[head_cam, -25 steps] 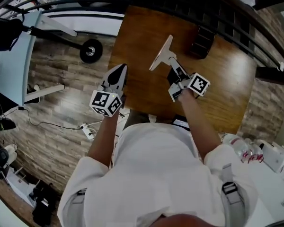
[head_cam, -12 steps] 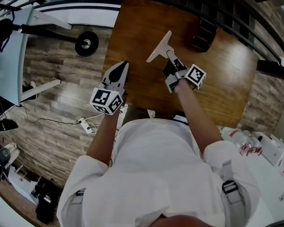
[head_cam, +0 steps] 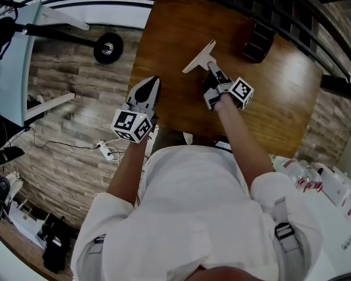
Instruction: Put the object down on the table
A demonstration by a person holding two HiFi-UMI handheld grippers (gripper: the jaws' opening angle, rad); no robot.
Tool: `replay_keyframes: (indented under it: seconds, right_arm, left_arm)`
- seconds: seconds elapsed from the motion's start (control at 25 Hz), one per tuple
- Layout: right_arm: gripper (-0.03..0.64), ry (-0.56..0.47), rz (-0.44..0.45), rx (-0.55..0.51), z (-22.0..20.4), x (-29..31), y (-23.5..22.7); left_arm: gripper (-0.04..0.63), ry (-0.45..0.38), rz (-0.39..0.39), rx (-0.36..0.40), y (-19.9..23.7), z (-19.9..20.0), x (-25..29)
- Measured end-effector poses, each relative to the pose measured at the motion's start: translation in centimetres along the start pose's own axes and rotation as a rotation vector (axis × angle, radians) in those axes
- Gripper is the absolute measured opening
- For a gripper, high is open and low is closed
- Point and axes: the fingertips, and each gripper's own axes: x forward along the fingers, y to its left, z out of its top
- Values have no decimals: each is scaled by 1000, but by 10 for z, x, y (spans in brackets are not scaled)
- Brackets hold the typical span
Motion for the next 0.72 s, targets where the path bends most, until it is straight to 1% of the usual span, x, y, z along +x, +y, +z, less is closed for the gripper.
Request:
replay_keyframes:
  seconds: [0.16,0.24,0.48,0.72]
  right_arm:
    - [25,0,25,0,-4,8,-5]
    - [26,1,12,10,-6,6,-7]
    - [26,-8,-41,-16,-10,6,-21]
    - [26,-5,-56,-61,-15,8,-23]
  left_arm:
    - [14,0,13,-10,6,-3,-6]
    - [14,0,16,-15,5,-5,-10]
    - [14,-9,28,-28,12,-10,-21]
    - [14,-12,43,-43,20,-15,-33]
